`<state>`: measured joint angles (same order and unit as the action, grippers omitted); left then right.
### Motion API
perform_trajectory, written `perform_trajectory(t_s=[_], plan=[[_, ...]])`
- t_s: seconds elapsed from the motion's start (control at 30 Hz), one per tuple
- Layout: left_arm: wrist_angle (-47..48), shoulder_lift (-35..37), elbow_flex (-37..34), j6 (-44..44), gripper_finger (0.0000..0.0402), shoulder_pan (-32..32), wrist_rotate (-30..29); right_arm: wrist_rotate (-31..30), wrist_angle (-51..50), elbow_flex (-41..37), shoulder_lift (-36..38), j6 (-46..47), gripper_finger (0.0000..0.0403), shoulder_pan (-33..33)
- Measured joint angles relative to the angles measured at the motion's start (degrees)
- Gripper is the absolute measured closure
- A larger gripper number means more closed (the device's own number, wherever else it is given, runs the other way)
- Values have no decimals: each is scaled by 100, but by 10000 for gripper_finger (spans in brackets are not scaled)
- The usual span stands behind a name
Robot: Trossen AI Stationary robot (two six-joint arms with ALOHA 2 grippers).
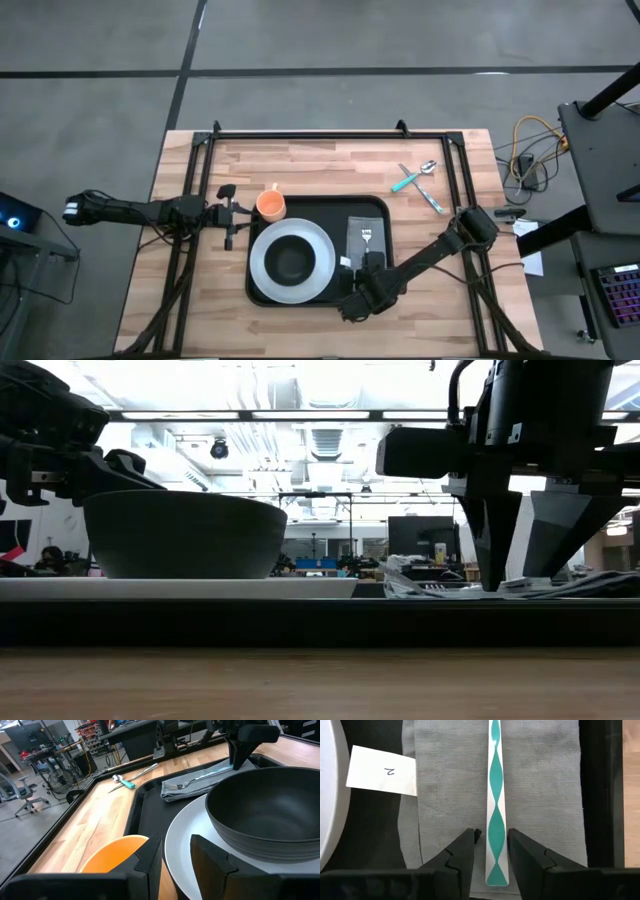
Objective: Set up tray
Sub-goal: Put the blue fork in the middle of the gray napkin, then put the blue spoon on the left side of the gray napkin
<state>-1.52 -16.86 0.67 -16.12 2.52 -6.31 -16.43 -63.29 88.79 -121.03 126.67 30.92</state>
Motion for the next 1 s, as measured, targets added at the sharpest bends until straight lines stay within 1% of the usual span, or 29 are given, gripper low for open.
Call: perform_trajectory(t_s=[0.2,0.6,0.8,1.0], plan=[[0,0,0,2,317,2,0,2,2,-2,0,-18,289,0],[0,0,0,0,317,0,0,0,-93,98,31,-30,306,0],[0,2,0,0,317,1,0,-7,-481,205,42,-65,310,2],[0,2,0,1,317,1,1,-31,-875,205,53,-96,304,4]])
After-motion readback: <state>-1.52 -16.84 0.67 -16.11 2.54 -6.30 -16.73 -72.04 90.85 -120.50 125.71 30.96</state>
